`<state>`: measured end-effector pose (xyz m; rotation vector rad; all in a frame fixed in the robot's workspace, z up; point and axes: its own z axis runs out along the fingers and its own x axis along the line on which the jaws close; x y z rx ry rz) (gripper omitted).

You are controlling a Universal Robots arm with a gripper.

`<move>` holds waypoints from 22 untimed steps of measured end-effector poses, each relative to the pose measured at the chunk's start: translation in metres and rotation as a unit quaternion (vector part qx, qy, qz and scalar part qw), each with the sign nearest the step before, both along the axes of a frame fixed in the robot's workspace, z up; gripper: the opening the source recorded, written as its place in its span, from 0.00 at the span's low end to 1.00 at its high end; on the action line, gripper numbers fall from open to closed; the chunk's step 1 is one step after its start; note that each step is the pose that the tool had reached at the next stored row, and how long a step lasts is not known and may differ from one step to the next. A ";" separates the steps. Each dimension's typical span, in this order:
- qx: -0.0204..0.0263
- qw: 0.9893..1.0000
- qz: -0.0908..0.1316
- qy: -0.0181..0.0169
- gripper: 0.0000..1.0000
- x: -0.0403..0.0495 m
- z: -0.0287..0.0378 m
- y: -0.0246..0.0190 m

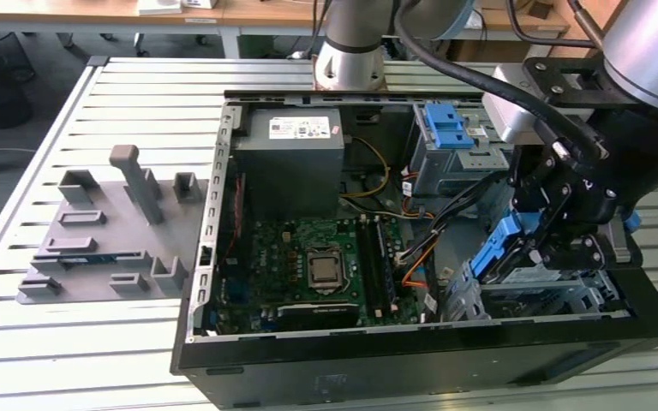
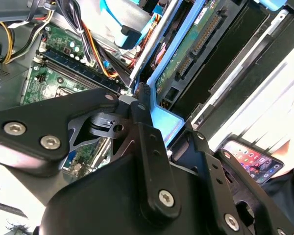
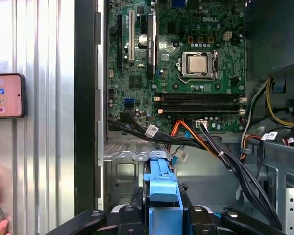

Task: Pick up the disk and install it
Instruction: 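Insert the disk into the insertion slot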

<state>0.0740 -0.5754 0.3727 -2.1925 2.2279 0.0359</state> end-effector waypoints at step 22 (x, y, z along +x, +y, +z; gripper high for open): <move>0.000 1.000 0.000 0.000 0.44 0.0000 -0.0133 0.0000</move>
